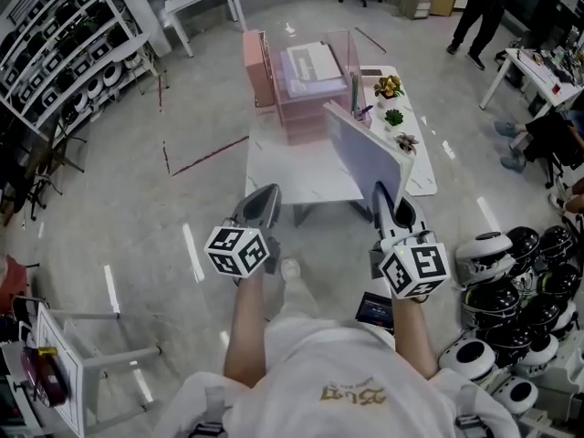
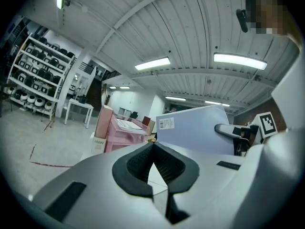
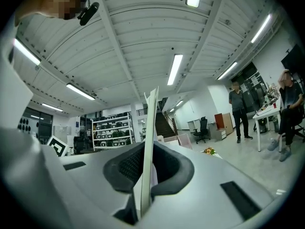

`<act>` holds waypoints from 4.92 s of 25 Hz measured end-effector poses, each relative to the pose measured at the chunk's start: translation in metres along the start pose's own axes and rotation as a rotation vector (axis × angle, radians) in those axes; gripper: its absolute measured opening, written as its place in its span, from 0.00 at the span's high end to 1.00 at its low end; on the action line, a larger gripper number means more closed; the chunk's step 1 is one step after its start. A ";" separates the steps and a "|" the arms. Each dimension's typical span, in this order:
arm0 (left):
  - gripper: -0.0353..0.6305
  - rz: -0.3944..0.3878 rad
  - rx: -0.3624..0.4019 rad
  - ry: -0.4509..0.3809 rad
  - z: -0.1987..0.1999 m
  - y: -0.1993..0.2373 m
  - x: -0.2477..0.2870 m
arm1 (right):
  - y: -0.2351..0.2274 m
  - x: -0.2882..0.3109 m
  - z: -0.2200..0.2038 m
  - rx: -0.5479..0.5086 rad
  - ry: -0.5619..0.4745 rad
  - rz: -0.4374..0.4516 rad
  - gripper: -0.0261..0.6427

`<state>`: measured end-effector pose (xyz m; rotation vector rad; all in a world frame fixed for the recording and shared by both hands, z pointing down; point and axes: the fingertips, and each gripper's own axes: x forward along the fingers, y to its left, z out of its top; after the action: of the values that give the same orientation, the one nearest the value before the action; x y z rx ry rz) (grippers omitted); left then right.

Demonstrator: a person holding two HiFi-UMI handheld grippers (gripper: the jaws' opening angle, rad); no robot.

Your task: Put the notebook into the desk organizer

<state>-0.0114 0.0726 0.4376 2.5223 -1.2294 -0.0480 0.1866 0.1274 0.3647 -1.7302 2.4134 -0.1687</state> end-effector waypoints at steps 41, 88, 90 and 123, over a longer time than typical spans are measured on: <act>0.92 -0.187 -0.035 0.050 0.112 0.205 0.235 | -0.039 0.307 0.035 -0.062 -0.062 -0.133 0.90; 0.92 -0.034 -0.071 0.047 0.113 0.249 0.274 | -0.065 0.425 -0.014 -0.325 0.069 0.080 0.89; 0.92 -0.027 -0.073 0.049 0.112 0.251 0.274 | -0.063 0.427 -0.019 -0.342 0.081 0.092 0.89; 0.92 -0.027 -0.092 0.077 0.099 0.259 0.276 | -0.052 0.433 -0.086 -0.427 0.290 0.220 0.89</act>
<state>-0.0530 -0.3159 0.4559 2.4389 -1.1370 -0.0136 0.0813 -0.2996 0.4284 -1.6692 3.0104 0.1473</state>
